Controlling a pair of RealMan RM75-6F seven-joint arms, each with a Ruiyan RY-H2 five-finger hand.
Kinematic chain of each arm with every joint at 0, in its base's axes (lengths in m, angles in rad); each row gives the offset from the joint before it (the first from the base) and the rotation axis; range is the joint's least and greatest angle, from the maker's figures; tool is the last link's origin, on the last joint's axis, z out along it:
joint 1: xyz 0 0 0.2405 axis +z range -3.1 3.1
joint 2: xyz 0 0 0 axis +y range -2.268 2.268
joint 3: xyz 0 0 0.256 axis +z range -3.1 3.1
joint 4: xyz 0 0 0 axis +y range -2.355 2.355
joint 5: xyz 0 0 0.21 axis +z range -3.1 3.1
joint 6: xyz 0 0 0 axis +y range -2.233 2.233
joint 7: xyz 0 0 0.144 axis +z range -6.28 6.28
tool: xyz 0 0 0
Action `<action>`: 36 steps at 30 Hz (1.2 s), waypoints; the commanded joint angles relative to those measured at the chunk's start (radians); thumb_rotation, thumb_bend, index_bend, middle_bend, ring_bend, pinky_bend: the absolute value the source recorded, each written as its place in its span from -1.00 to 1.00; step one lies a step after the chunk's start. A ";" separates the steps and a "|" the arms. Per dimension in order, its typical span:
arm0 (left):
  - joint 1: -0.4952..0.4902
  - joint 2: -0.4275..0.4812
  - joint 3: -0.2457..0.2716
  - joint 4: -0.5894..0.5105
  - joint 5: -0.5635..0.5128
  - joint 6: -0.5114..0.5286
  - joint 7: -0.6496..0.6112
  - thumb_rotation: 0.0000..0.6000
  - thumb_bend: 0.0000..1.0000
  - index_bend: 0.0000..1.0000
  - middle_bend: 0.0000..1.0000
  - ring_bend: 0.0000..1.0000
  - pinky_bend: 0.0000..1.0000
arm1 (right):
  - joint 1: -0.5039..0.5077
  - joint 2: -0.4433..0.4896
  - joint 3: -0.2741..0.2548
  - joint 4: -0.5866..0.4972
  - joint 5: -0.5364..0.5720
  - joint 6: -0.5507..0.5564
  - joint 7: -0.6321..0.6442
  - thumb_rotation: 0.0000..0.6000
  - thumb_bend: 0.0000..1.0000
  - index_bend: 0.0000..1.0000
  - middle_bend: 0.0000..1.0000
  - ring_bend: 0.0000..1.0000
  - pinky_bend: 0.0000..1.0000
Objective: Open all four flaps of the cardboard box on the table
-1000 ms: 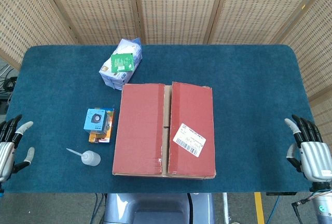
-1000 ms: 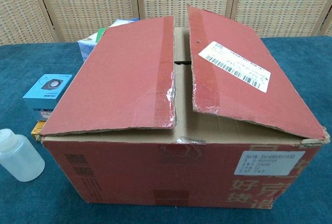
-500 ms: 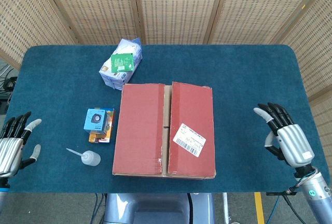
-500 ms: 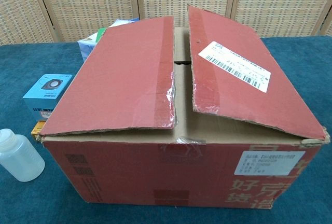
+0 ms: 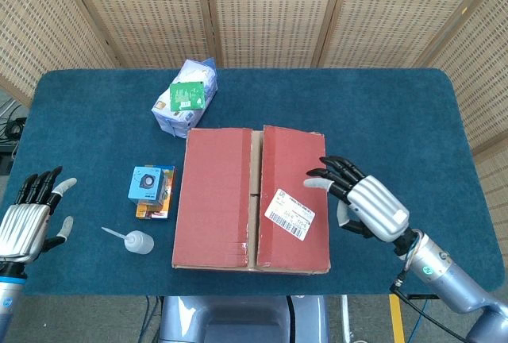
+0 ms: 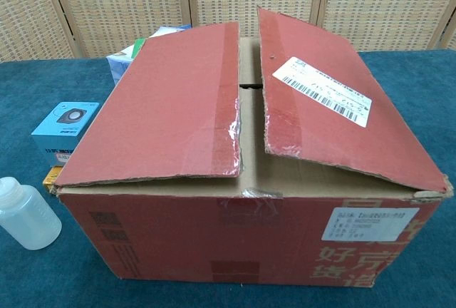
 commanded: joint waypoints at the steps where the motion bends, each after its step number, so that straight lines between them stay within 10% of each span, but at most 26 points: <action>1: -0.003 0.000 0.000 0.000 -0.003 -0.002 0.003 1.00 -0.06 -0.72 -1.00 -1.00 -1.00 | 0.047 -0.017 0.003 -0.022 -0.004 -0.048 -0.010 1.00 1.00 -0.55 -0.60 -1.00 -0.90; 36: -0.034 -0.010 0.004 0.040 -0.065 -0.053 -0.021 1.00 -0.05 -0.72 -1.00 -1.00 -1.00 | 0.292 -0.166 0.006 -0.026 0.142 -0.311 -0.198 1.00 1.00 -0.52 -0.58 -1.00 -0.90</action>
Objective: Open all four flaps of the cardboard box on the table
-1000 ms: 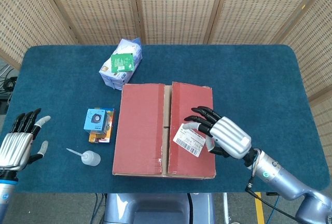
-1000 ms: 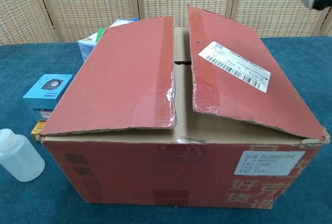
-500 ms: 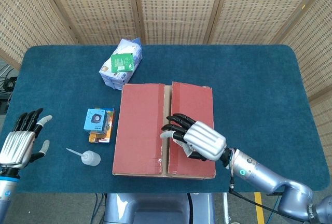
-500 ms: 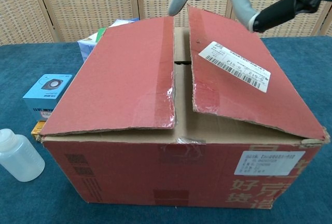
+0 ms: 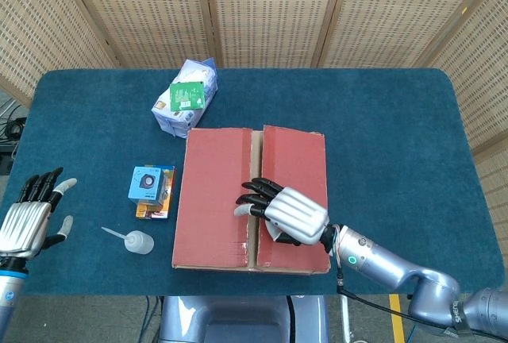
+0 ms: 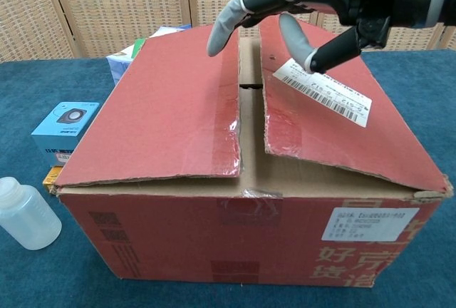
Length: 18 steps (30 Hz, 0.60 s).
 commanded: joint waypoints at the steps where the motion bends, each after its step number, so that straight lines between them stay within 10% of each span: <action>1: -0.003 -0.002 -0.001 0.000 -0.005 -0.003 0.002 1.00 -0.05 -0.72 -1.00 -1.00 -1.00 | 0.006 -0.008 -0.005 0.008 0.009 -0.007 -0.011 1.00 1.00 -0.51 -0.57 -1.00 -0.90; 18: -0.008 0.002 0.001 -0.010 -0.012 0.000 0.012 1.00 -0.04 -0.72 -1.00 -1.00 -1.00 | 0.016 -0.018 -0.028 0.055 0.030 0.008 -0.027 1.00 1.00 -0.39 -0.23 -1.00 -0.90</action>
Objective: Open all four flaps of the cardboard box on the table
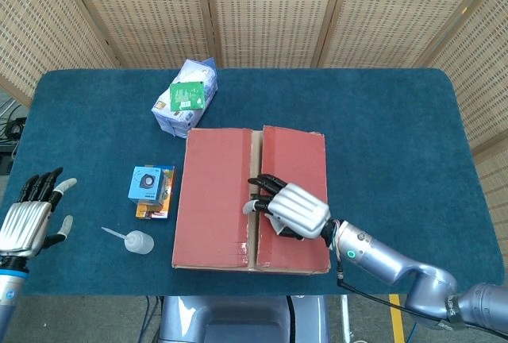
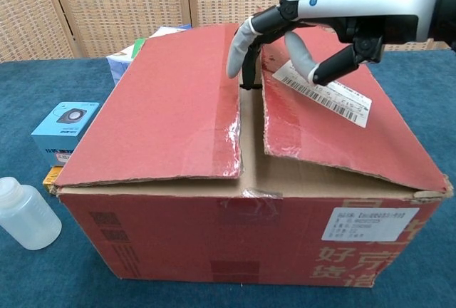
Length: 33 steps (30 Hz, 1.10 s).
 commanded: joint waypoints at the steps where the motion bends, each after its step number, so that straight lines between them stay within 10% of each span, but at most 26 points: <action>1: -0.001 0.000 0.000 -0.003 0.001 0.002 0.003 1.00 -0.04 -0.72 -1.00 -1.00 -1.00 | -0.002 0.006 -0.002 0.001 -0.001 0.007 0.000 1.00 1.00 -0.38 -0.21 -1.00 -0.90; 33: 0.002 0.021 0.007 -0.017 0.036 0.025 -0.010 1.00 -0.04 -0.72 -1.00 -1.00 -1.00 | -0.058 0.270 -0.006 -0.112 0.004 0.080 -0.037 1.00 1.00 -0.37 -0.06 -0.97 -0.90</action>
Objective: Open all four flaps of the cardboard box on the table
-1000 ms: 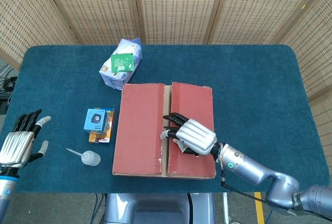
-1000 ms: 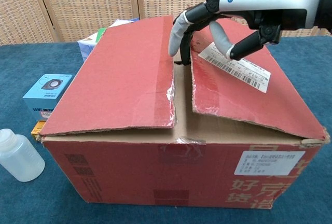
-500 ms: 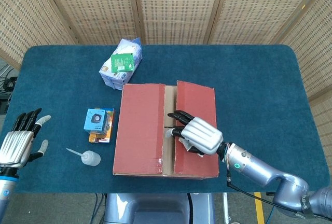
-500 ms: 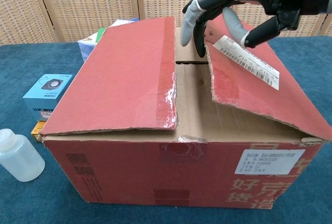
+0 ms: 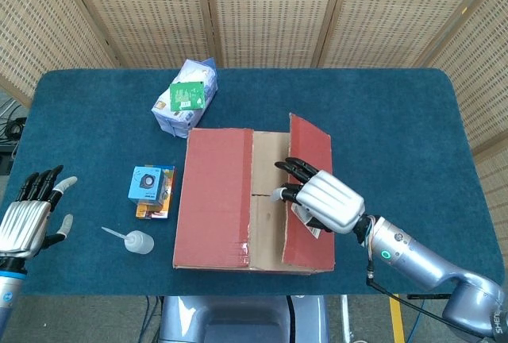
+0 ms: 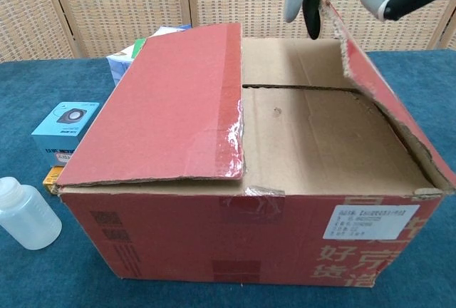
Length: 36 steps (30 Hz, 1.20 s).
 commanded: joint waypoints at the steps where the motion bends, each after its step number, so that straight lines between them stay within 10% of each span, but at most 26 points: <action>1: 0.000 0.002 0.000 -0.002 0.001 0.001 0.001 1.00 -0.04 -0.72 -1.00 -1.00 -1.00 | -0.012 0.032 0.004 -0.011 0.006 0.013 -0.002 1.00 1.00 -0.37 -0.06 -0.97 -0.90; 36: -0.036 0.021 -0.014 -0.007 0.053 -0.010 0.005 1.00 -0.04 -0.72 -1.00 -1.00 -1.00 | -0.145 0.279 0.011 -0.019 0.059 0.086 0.008 1.00 1.00 -0.37 -0.07 -0.97 -0.90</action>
